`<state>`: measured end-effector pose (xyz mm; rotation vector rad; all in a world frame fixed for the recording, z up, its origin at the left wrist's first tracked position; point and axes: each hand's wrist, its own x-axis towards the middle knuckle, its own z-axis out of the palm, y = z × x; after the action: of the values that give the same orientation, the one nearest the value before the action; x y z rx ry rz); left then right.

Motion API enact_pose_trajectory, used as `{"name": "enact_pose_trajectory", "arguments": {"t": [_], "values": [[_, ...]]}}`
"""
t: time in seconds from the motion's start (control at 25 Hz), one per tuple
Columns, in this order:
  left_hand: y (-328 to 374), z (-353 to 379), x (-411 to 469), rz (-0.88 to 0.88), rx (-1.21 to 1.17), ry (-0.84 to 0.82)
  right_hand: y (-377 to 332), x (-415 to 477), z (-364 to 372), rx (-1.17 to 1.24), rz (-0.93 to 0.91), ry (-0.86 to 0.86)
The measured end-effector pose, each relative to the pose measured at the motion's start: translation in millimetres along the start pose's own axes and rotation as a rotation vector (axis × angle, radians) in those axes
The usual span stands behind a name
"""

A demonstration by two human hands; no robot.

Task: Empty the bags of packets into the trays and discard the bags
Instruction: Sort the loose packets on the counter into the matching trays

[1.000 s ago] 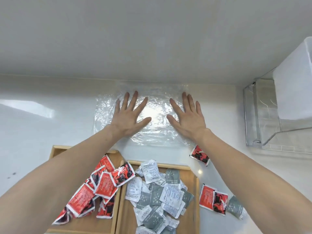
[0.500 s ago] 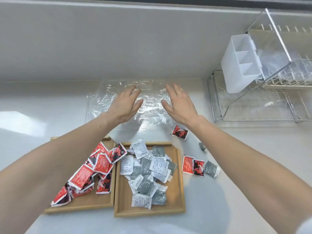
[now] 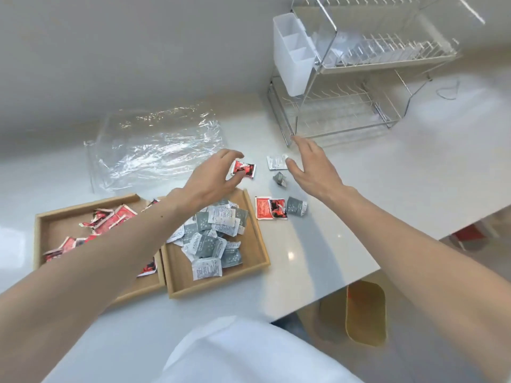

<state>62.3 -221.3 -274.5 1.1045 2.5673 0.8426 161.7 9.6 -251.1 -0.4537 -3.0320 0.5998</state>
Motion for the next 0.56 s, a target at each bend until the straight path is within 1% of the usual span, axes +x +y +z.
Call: {"name": "enact_pose_trajectory", "arguments": {"t": [0.12, 0.24, 0.36, 0.56], "values": [[23.0, 27.8, -3.2, -0.038, -0.018, -0.061, 38.6, -19.7, 6.9, -0.008, 0.032, -0.036], [40.8, 57.6, 2.0, -0.125, 0.000, -0.145, 77.3, -24.3, 20.6, -0.002, 0.044, -0.124], [59.5, 89.2, 8.9, -0.247, 0.038, -0.186, 110.4, -19.9, 35.2, 0.022, 0.000, -0.249], [78.5, 133.4, 19.6, -0.469, 0.058, -0.211, 137.4, -11.4, 57.1, 0.028, -0.092, -0.426]]}}
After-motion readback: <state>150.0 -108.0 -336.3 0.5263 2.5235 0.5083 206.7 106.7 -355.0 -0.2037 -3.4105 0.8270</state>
